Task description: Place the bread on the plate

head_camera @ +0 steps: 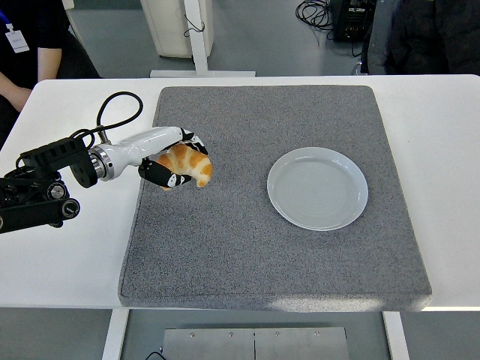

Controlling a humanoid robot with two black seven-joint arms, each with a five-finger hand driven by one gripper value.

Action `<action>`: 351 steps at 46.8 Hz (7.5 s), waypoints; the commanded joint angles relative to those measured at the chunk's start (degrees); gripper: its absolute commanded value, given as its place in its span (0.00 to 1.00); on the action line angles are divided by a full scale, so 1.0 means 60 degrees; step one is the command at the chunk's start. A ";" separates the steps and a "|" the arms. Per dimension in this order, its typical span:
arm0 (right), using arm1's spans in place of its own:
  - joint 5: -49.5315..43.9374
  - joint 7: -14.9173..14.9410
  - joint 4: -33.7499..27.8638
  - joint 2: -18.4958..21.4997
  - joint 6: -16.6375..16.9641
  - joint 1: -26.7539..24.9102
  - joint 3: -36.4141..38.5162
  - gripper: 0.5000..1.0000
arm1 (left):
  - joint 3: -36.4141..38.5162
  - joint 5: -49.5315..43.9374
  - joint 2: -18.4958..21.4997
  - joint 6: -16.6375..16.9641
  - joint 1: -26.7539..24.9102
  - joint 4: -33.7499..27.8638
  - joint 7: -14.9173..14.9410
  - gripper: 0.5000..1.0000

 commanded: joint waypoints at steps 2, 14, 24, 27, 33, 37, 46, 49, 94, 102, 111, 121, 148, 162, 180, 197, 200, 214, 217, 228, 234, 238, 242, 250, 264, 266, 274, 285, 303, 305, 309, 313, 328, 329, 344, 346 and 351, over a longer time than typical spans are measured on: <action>0.0000 0.0000 0.0000 0.0000 0.0000 -0.0007 -0.0001 1.00 | 0.0009 0.0033 0.0181 -0.0014 -0.0423 0.0000 -0.0045 0.00; 0.0000 0.0000 0.0000 0.0000 0.0000 -0.0007 0.0000 1.00 | 0.0024 0.0033 0.0460 -0.0146 -0.1375 0.0000 -0.0045 0.00; 0.0000 0.0000 0.0000 0.0000 0.0000 -0.0007 -0.0001 1.00 | 0.0039 0.0033 0.0592 -0.0497 -0.2078 0.0000 -0.0045 0.00; 0.0000 0.0000 0.0000 0.0000 0.0000 0.0008 -0.0001 1.00 | 0.0053 0.0033 0.0606 -0.0600 -0.2327 0.0000 -0.0045 0.00; 0.0000 0.0000 0.0000 0.0000 0.0000 -0.0007 -0.0001 1.00 | 0.0039 0.0033 0.0650 -0.0834 -0.2767 0.0015 -0.0045 0.00; 0.0000 0.0000 0.0000 0.0000 0.0000 0.0008 -0.0001 1.00 | 0.0039 0.0033 0.0592 -0.0878 -0.2987 0.0015 -0.0045 0.00; 0.0000 0.0000 0.0000 0.0000 0.0000 -0.0007 0.0014 1.00 | 0.0009 0.0018 0.0080 -0.0878 -0.3105 0.0234 -0.0001 0.00; 0.0000 0.0000 0.0000 0.0000 0.0000 -0.0007 0.0014 1.00 | 0.0009 0.0018 -0.0417 -0.0864 -0.3061 0.0570 -0.0001 0.00; 0.0000 0.0000 0.0000 0.0000 0.0000 -0.0007 -0.0001 1.00 | 0.0112 -0.0392 -0.6264 -0.0629 -0.1303 0.5039 -0.0615 0.00; 0.0000 0.0000 0.0000 0.0000 0.0000 -0.0007 -0.0015 1.00 | 0.0156 -0.0333 -0.6264 -0.0629 -0.1069 0.5039 -0.1392 0.00; 0.0000 0.0000 0.0000 0.0000 0.0000 -0.0007 -0.0015 1.00 | 0.0419 -0.0231 -0.6264 -0.0629 -0.0805 0.5039 -0.1920 0.00; 0.0000 0.0000 0.0000 0.0000 0.0000 -0.0007 -0.0015 1.00 | 0.1049 -0.0245 -0.6264 -0.0615 -0.0629 0.5039 -0.2139 0.00; 0.0000 0.0000 0.0000 0.0000 0.0000 -0.0007 -0.0001 1.00 | 0.1035 -0.0260 -0.6264 -0.0615 -0.0117 0.5654 -0.2579 0.00; 0.0000 0.0000 0.0000 0.0000 0.0000 -0.0007 -0.0015 1.00 | 0.0976 -0.0406 -0.6264 -0.0615 0.0089 0.5772 -0.2579 0.00; 0.0000 0.0000 0.0000 0.0000 0.0000 -0.0007 -0.0001 1.00 | 0.0713 -0.0596 -0.6264 -0.0615 0.0279 0.5830 -0.2579 0.47; 0.0000 0.0000 0.0000 0.0000 0.0000 -0.0007 -0.0015 1.00 | 0.0727 -0.1432 -0.6264 -0.0688 0.0279 0.5830 -0.2579 0.93; 0.0000 0.0000 0.0000 0.0000 0.0000 -0.0007 -0.0001 1.00 | 0.0727 -0.1432 -0.6264 -0.0702 0.0279 0.5830 -0.2579 0.94; 0.0000 0.0000 0.0000 0.0000 0.0000 -0.0007 -0.0001 1.00 | 0.0566 -0.1432 -0.6264 -0.0702 0.0250 0.5830 -0.2652 0.95; 0.0000 0.0000 0.0000 0.0000 0.0000 -0.0007 -0.0015 1.00 | 0.0464 -0.1432 -0.6264 -0.0702 0.0250 0.5830 -0.2827 0.95; 0.0000 0.0000 0.0015 0.0000 0.0000 -0.0007 -0.0001 1.00 | -0.0444 -0.1563 -0.6264 -0.0761 0.0060 0.5816 -0.3033 0.95; 0.0000 0.0000 0.0000 0.0000 0.0000 -0.0007 -0.0015 1.00 | -0.0723 -0.2163 -0.6264 -0.1039 -0.0291 0.5816 -0.2975 0.95; 0.0000 0.0000 0.0000 0.0000 0.0000 -0.0007 -0.0015 1.00 | -0.0738 -0.2778 -0.6264 -0.1171 -0.0672 0.5816 -0.2945 0.95; 0.0000 0.0000 0.0000 0.0000 0.0000 -0.0007 -0.0015 1.00 | -0.0723 -0.3379 -0.6264 -0.1215 -0.1068 0.5830 -0.2858 0.95; 0.0000 0.0000 0.0000 0.0000 0.0000 -0.0007 -0.0001 1.00 | -0.0825 -0.4199 -0.6264 -0.1274 -0.1463 0.5830 -0.2579 0.95; 0.0000 0.0000 0.0000 0.0000 0.0000 0.0008 -0.0015 1.00 | -0.2421 -0.7040 -0.5899 -0.1449 -0.1303 0.5816 -0.1847 0.95; 0.0000 0.0000 0.0015 0.0000 0.0000 -0.0007 -0.0015 1.00 | -0.2583 -0.7450 -0.5737 -0.1537 -0.1274 0.5830 -0.1847 0.95; 0.0000 0.0000 0.0015 0.0000 0.0000 -0.0007 -0.0015 1.00 | -0.3636 -0.8126 -0.5078 -0.1932 -0.0776 0.5830 -0.1847 0.95; 0.0000 0.0000 0.0000 0.0000 0.0000 -0.0007 -0.0001 1.00 | -0.6493 -0.8126 -0.4389 -0.2739 0.0513 0.5830 -0.1115 0.95; 0.0000 0.0000 0.0015 0.0000 0.0000 -0.0007 -0.0001 1.00 | -0.8178 -0.8126 -0.4023 -0.2826 0.2021 0.5830 -0.1070 0.95; 0.0000 0.0000 0.0015 0.0000 0.0000 -0.0007 -0.0001 1.00 | -0.8369 -0.8126 -0.4023 -0.2841 0.2212 0.5830 -0.1099 0.95; 0.0000 0.0000 0.0015 0.0000 0.0000 0.0008 -0.0015 1.00 | -0.8574 -0.8112 -0.4037 -0.2870 0.2578 0.5830 -0.1143 0.95; 0.0000 0.0000 0.0015 0.0000 0.0000 0.0008 -0.0015 1.00 | -0.8589 -0.8068 -0.4037 -0.2870 0.2871 0.5830 -0.1348 0.95; 0.0000 0.0000 0.0015 0.0000 0.0000 0.0008 -0.0015 1.00 | -0.8589 -0.8097 -0.4067 -0.2929 0.3751 0.5889 -0.2359 0.95; 0.0000 0.0000 0.0015 0.0000 0.0000 0.0008 -0.0015 1.00 | -0.8589 -0.8111 -0.4067 -0.2943 0.3765 0.5889 -0.2359 0.95; 0.0000 0.0000 0.0015 0.0000 0.0000 0.0008 -0.0015 1.00 | -0.8604 -0.8126 -0.4023 -0.3075 0.4000 0.5904 -0.2374 0.95; 0.0000 0.0000 0.0015 0.0000 0.0000 0.0008 -0.0015 1.00 | -0.8604 -0.8141 -0.4023 -0.3075 0.4014 0.5903 -0.2374 0.95; 0.0000 0.0000 0.0015 0.0000 0.0000 0.0008 -0.0015 1.00 | -0.8618 -0.8141 -0.4037 -0.3075 0.4146 0.5918 -0.2374 0.95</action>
